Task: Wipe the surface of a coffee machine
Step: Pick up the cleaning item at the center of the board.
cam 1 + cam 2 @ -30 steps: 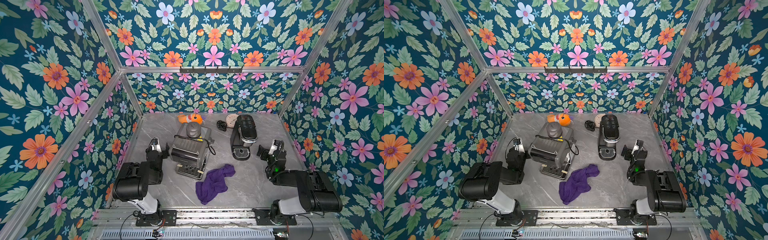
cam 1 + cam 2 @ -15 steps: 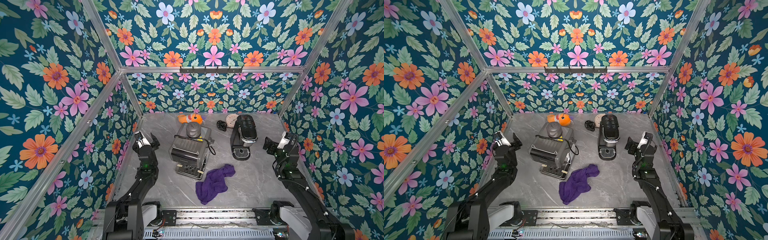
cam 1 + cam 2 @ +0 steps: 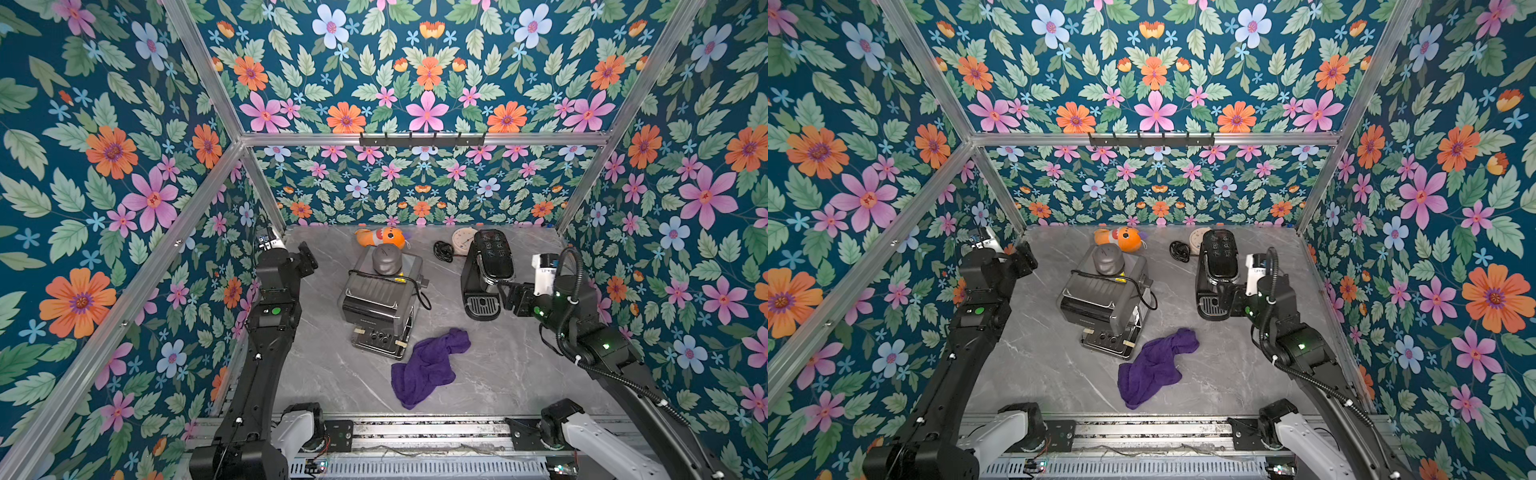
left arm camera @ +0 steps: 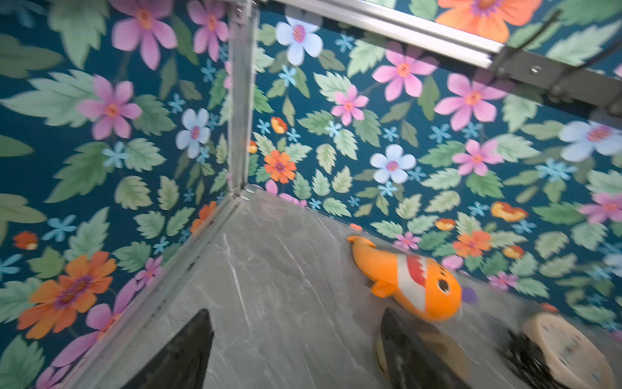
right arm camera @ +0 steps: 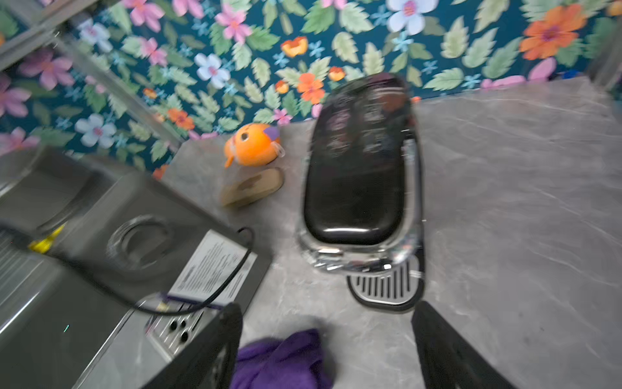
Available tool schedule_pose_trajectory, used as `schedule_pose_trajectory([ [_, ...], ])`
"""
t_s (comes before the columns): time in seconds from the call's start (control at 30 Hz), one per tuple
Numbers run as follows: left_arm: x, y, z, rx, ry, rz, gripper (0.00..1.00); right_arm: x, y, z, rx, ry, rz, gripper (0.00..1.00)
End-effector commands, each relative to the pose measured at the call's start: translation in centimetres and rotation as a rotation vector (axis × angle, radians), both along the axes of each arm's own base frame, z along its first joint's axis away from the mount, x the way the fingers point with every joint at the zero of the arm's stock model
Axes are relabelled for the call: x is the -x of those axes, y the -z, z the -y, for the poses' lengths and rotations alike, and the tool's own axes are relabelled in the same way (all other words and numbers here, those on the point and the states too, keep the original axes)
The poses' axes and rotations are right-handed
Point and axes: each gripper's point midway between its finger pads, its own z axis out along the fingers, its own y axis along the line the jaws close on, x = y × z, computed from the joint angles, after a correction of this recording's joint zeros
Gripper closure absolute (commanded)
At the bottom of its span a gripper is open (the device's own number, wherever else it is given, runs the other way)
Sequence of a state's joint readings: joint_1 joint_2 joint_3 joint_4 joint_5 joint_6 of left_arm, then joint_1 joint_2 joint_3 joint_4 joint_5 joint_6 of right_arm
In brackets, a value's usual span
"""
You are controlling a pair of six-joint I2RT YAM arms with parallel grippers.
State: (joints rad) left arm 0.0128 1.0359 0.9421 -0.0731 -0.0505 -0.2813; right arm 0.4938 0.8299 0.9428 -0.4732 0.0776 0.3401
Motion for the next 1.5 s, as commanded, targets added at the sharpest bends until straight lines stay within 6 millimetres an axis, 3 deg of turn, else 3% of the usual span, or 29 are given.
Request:
schedule_pose_trajectory([
  [0.0, 1.2, 1.8, 4.0, 0.061, 0.227, -0.089, 0.21, 3.0, 1.3, -3.4, 0.211, -0.121, -0.036, 0.15],
  [0.1, 2.0, 2.0, 6.0, 0.080, 0.344, -0.109, 0.22, 6.1, 2.9, -8.9, 0.349, -0.301, -0.074, 0.09],
  [0.2, 2.6, 2.6, 7.2, 0.106, 0.414, -0.134, 0.21, 9.1, 6.3, -13.2, 0.444, -0.436, -0.192, 0.03],
  [0.33, 3.3, 3.8, 7.9, 0.148, 0.438, -0.183, 0.21, 11.5, 11.3, -16.5, 0.510, -0.502, -0.387, 0.01],
  [0.5, 4.3, 4.8, 8.4, 0.213, 0.447, -0.210, 0.21, 11.6, 15.7, -17.2, 0.543, -0.480, -0.464, 0.01],
  [0.67, 4.7, 5.6, 8.7, 0.269, 0.445, -0.231, 0.22, 10.9, 18.5, -17.4, 0.512, -0.469, -0.420, 0.01],
  [0.77, 4.6, 6.0, 9.1, 0.316, 0.455, -0.234, 0.22, 10.7, 20.4, -18.5, 0.443, -0.503, -0.402, 0.01],
  [1.03, 5.1, 7.2, 8.8, 0.335, 0.427, -0.247, 0.23, 7.9, 25.7, -19.2, 0.383, -0.493, -0.383, 0.01],
  [1.1, 5.2, 7.7, 8.6, 0.330, 0.412, -0.254, 0.23, 7.2, 27.8, -18.8, 0.440, -0.477, -0.392, 0.07],
  [1.23, 5.3, 8.3, 8.6, 0.329, 0.409, -0.272, 0.24, 7.0, 30.1, -18.1, 0.477, -0.454, -0.431, 0.35],
  [1.33, 5.0, 8.6, 8.4, 0.330, 0.398, -0.280, 0.24, 7.6, 30.5, -17.7, 0.460, -0.455, -0.455, 0.52],
  [1.47, 4.7, 8.5, 8.2, 0.328, 0.387, -0.275, 0.25, 8.6, 29.0, -17.6, 0.408, -0.492, -0.474, 0.76],
])
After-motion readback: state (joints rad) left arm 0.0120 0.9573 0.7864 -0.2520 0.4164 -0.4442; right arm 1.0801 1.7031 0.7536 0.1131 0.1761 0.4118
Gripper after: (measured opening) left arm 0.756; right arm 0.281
